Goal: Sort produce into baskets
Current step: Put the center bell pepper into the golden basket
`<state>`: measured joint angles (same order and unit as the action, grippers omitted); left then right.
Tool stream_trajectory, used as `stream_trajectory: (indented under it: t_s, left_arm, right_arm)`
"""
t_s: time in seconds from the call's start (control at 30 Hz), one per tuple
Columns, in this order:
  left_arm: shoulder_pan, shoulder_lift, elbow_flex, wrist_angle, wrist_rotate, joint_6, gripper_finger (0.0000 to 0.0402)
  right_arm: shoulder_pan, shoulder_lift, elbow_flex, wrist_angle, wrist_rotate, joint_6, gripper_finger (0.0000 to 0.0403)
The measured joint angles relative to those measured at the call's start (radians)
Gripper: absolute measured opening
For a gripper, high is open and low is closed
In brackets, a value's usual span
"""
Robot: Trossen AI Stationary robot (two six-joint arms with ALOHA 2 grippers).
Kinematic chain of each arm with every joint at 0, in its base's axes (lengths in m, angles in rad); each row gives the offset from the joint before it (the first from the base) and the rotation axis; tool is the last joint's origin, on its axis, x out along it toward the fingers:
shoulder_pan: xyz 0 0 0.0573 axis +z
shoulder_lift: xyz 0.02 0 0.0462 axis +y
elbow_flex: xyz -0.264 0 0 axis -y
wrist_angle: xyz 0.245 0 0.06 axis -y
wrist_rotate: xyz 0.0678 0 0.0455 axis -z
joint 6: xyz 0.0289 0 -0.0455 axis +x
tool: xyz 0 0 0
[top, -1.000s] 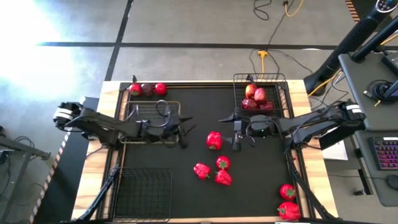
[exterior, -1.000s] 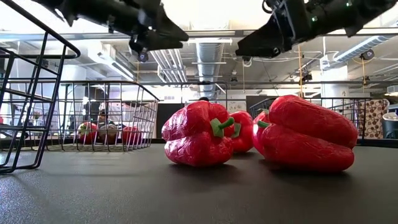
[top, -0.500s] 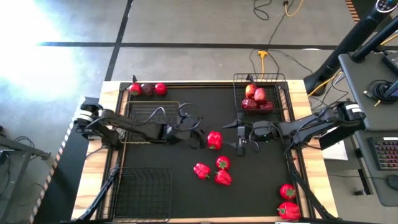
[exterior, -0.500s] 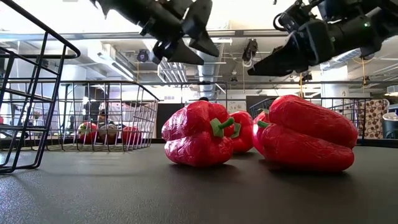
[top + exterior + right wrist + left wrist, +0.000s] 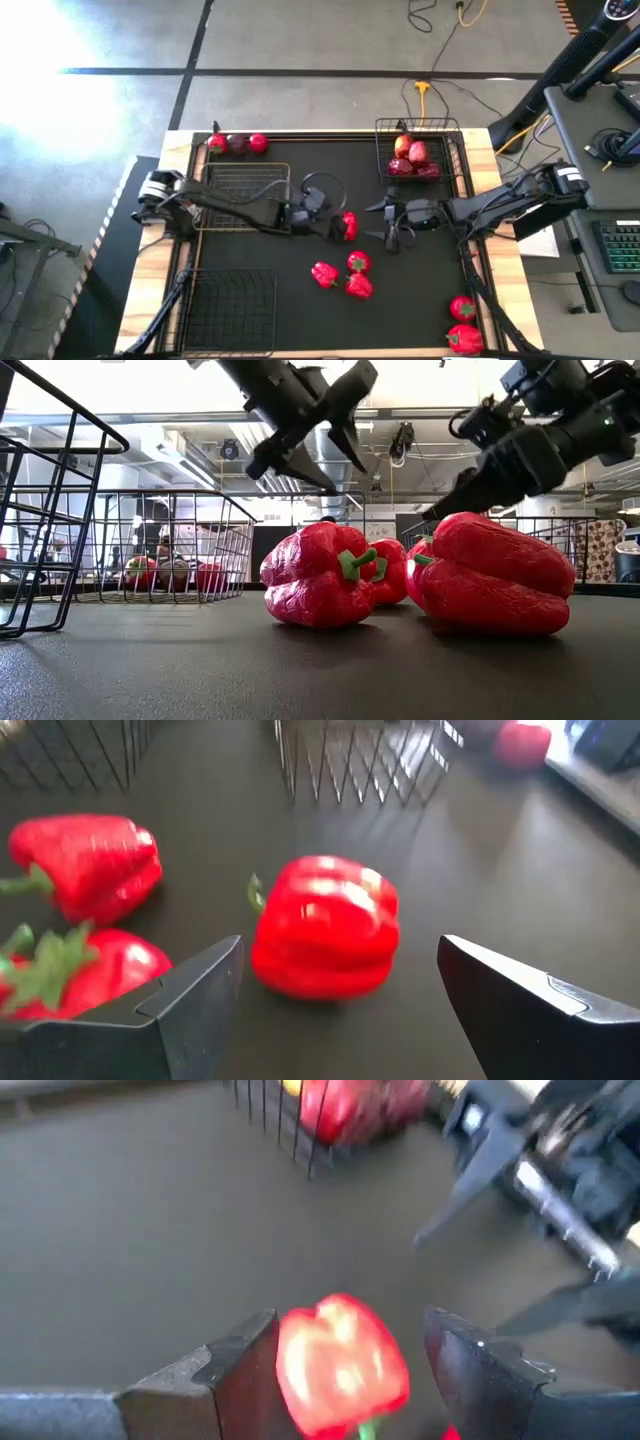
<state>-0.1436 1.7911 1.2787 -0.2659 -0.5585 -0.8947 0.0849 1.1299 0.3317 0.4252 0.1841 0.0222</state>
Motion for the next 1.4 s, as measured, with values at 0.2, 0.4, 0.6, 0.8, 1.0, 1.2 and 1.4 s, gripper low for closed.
stream_trajectory:
  t_s: [0.2,0.4,0.6,0.8,1.0,1.2,1.4]
  left_arm:
    - [0.0,0.077,0.025,-0.052,0.061,-0.086,0.0231]
    - [0.002,0.112,0.037,-0.065,0.111,-0.114,0.0231]
    - [0.007,0.143,0.036,-0.067,0.124,-0.128,0.0231]
    - [0.004,0.202,0.04,-0.015,0.104,-0.129,0.0231]
    - [0.003,0.245,0.072,-0.031,0.044,-0.124,0.0231]
    - [0.006,0.237,0.072,-0.014,-0.009,-0.032,0.0231]
    - [0.007,0.237,0.086,-0.043,0.012,0.018,0.0231]
  right_arm:
    - [-0.002,0.049,0.014,0.007,0.002,0.007,0.0325]
    - [-0.008,0.181,0.056,0.003,0.013,-0.017,0.0325]
    - [-0.01,0.305,0.145,0.007,0.053,-0.051,0.0325]
    - [-0.009,0.372,0.192,-0.001,0.053,-0.074,0.0325]
    - [-0.016,0.388,0.199,-0.001,0.057,-0.081,0.0325]
    - [-0.027,0.383,0.194,0.004,0.066,-0.074,0.0325]
    - [-0.028,0.385,0.193,0.006,0.061,-0.071,0.0325]
